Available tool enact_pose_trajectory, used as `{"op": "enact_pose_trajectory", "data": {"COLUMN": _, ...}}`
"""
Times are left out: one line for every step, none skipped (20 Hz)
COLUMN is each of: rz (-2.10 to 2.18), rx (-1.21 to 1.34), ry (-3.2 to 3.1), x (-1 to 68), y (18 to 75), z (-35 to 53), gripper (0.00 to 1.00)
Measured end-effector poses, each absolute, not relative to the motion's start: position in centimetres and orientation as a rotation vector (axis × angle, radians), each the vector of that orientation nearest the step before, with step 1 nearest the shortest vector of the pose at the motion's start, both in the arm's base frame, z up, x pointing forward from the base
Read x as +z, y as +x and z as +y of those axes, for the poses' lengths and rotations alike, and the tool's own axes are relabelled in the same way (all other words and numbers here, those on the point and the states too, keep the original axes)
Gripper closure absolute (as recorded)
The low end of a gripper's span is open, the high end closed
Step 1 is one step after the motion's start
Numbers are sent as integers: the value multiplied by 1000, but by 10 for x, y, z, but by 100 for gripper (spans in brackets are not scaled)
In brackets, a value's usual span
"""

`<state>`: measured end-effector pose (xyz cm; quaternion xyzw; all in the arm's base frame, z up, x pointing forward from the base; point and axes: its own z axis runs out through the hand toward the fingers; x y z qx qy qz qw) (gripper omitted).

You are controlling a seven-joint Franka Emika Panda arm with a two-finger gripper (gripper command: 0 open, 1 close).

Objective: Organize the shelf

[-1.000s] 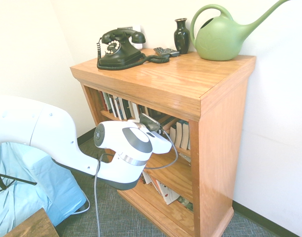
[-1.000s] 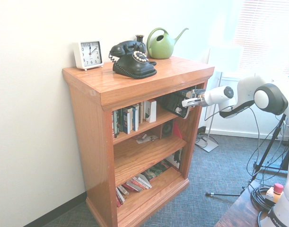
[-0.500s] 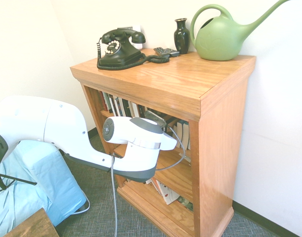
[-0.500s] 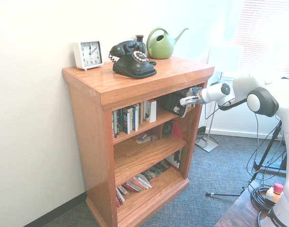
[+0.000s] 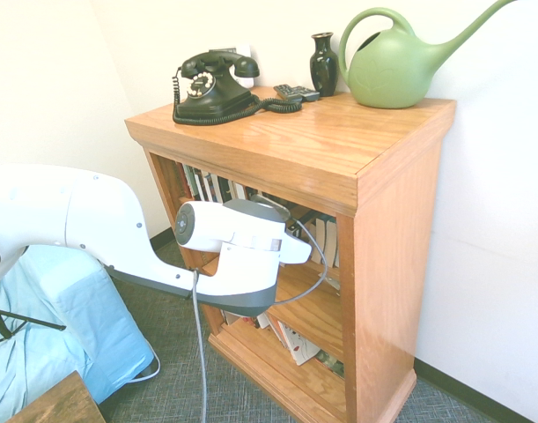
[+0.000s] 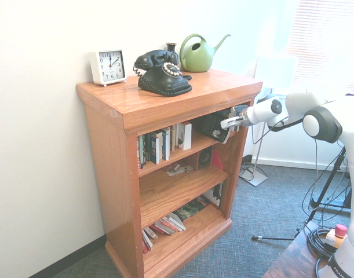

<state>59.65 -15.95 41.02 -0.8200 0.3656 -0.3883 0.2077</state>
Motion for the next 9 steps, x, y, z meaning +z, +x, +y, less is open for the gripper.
{"op": "enact_pose_trajectory", "data": {"rz": 1024, "rx": -1075, "ry": -2288, "x": 413, "y": 587, "z": -161, "gripper": 0}}
{"op": "enact_pose_trajectory", "data": {"rz": 1030, "rx": -1067, "ry": -2292, "x": 414, "y": 578, "z": -163, "gripper": 0}}
{"op": "enact_pose_trajectory", "data": {"rz": 1036, "rx": -1059, "ry": -2293, "x": 416, "y": 569, "z": -164, "gripper": 0}}
{"op": "enact_pose_trajectory", "data": {"rz": 1040, "rx": -1051, "ry": -2295, "x": 418, "y": 559, "z": -165, "gripper": 0}}
{"op": "enact_pose_trajectory", "data": {"rz": 1045, "rx": -1041, "ry": -2297, "x": 418, "y": 550, "z": -166, "gripper": 0}}
{"op": "enact_pose_trajectory", "data": {"rz": 1048, "rx": -1032, "ry": -2299, "x": 418, "y": 540, "z": -167, "gripper": 0}}
{"op": "enact_pose_trajectory", "data": {"rz": 1051, "rx": -1021, "ry": -2300, "x": 418, "y": 531, "z": -168, "gripper": 0}}
{"op": "enact_pose_trajectory", "data": {"rz": 1050, "rx": -1007, "ry": -2301, "x": 419, "y": 519, "z": -170, "gripper": 0}}
{"op": "enact_pose_trajectory", "data": {"rz": 1046, "rx": -988, "ry": -2303, "x": 419, "y": 507, "z": -171, "gripper": 0}}
